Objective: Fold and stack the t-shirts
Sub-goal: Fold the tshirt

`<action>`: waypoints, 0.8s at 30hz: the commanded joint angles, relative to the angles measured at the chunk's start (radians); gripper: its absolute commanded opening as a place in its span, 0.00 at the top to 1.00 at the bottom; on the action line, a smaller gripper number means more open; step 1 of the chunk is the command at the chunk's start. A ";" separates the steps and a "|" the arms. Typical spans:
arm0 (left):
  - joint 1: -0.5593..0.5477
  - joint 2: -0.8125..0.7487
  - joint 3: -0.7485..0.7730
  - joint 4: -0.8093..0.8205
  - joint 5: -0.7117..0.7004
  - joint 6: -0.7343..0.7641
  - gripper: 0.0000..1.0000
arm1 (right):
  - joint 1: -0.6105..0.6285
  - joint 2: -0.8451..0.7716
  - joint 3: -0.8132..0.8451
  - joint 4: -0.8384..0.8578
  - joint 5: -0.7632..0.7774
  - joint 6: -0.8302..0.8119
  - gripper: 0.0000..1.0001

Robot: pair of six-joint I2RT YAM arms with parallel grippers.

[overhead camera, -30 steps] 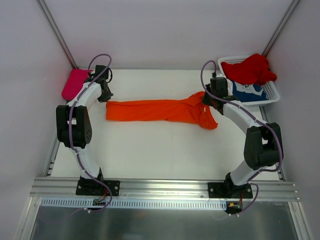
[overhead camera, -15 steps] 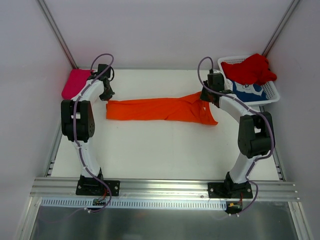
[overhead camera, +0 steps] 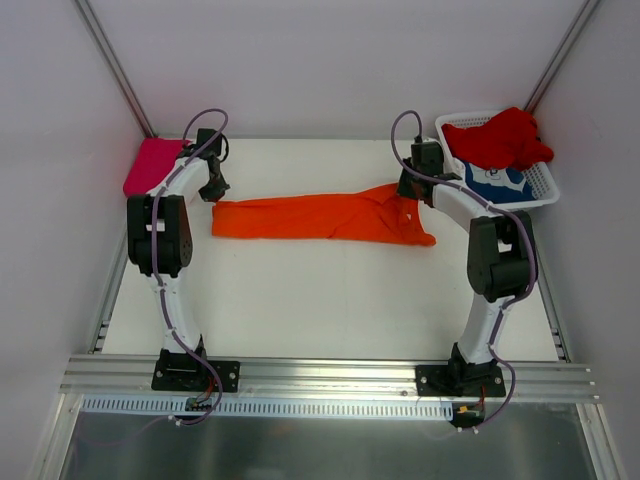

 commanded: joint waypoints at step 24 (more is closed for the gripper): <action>0.017 -0.036 0.035 0.003 -0.021 0.046 0.13 | -0.015 0.011 0.069 -0.021 0.001 -0.019 0.45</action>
